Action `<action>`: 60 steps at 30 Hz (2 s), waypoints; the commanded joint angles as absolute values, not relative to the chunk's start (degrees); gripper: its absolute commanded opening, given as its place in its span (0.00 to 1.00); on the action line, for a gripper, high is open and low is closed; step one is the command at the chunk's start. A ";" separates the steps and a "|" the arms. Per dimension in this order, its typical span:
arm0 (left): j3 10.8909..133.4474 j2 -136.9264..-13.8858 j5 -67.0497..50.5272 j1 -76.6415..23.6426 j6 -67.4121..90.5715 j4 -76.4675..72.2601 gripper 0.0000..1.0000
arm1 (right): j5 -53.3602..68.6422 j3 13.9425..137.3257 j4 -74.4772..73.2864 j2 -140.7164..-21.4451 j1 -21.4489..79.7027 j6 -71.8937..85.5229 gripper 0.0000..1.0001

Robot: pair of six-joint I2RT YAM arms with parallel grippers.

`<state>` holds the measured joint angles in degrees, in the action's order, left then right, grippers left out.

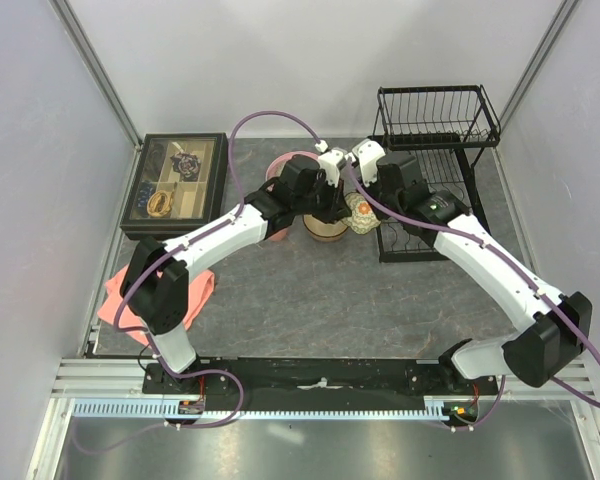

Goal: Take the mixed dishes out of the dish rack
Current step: Pick up the bowl from the dish rack, then place the bowl at the center of the board.

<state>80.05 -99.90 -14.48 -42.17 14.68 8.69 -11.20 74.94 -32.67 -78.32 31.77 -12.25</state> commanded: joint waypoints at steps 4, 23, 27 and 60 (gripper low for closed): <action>81.65 -100.99 -13.72 -42.19 13.80 8.53 0.02 | -9.14 75.41 -29.97 -76.03 32.08 -11.69 0.26; 91.75 -108.19 -7.99 -37.80 1.59 20.29 0.02 | -12.13 72.42 -29.62 -72.51 31.82 -13.09 0.53; 95.09 -110.12 -10.81 -35.25 -1.39 22.93 0.02 | -12.13 71.98 -29.53 -72.16 31.90 -13.44 0.53; 115.84 -128.67 -15.21 -32.61 -12.13 44.65 0.01 | -13.09 69.96 -29.53 -70.05 31.82 -14.41 0.57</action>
<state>112.71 -127.85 -14.09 -32.49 -10.15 44.40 -12.38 70.28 -30.85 -71.94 31.77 -13.78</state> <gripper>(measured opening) 0.054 0.568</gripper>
